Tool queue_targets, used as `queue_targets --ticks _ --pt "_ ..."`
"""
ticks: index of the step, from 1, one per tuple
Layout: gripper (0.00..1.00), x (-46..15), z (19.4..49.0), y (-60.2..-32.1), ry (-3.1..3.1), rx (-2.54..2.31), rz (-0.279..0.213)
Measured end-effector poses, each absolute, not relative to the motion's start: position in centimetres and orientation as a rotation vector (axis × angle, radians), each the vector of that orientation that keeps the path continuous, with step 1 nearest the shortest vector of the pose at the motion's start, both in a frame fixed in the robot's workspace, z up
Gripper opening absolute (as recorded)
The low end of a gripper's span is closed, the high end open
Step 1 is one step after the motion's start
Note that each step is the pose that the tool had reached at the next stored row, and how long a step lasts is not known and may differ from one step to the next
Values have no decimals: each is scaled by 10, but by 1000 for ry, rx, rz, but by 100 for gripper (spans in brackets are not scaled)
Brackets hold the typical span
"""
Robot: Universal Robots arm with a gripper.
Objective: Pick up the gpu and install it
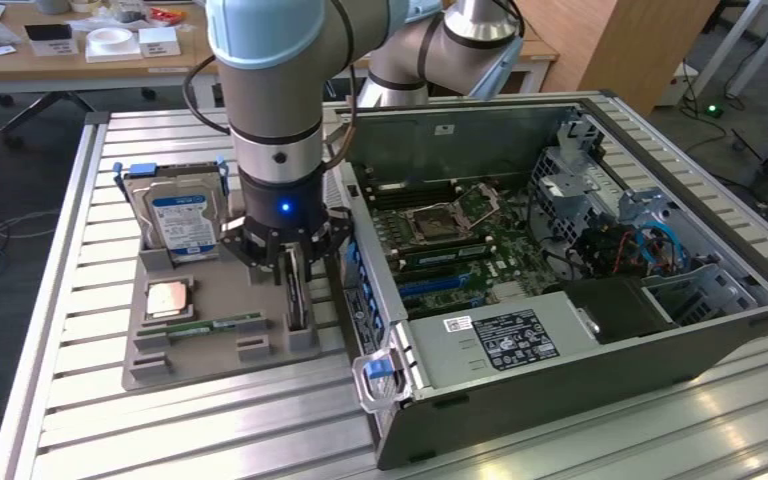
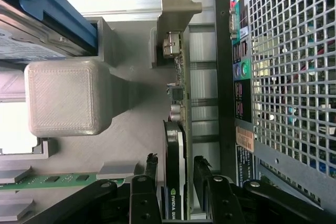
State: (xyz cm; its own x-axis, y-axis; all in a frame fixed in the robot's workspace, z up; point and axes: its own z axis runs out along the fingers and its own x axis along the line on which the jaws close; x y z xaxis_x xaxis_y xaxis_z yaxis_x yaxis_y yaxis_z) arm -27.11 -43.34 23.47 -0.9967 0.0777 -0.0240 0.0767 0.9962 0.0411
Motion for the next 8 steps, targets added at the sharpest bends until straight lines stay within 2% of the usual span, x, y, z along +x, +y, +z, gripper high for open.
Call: queue_targets --ticks 8 --pt "42 -273 233 -430 3113 121 63"
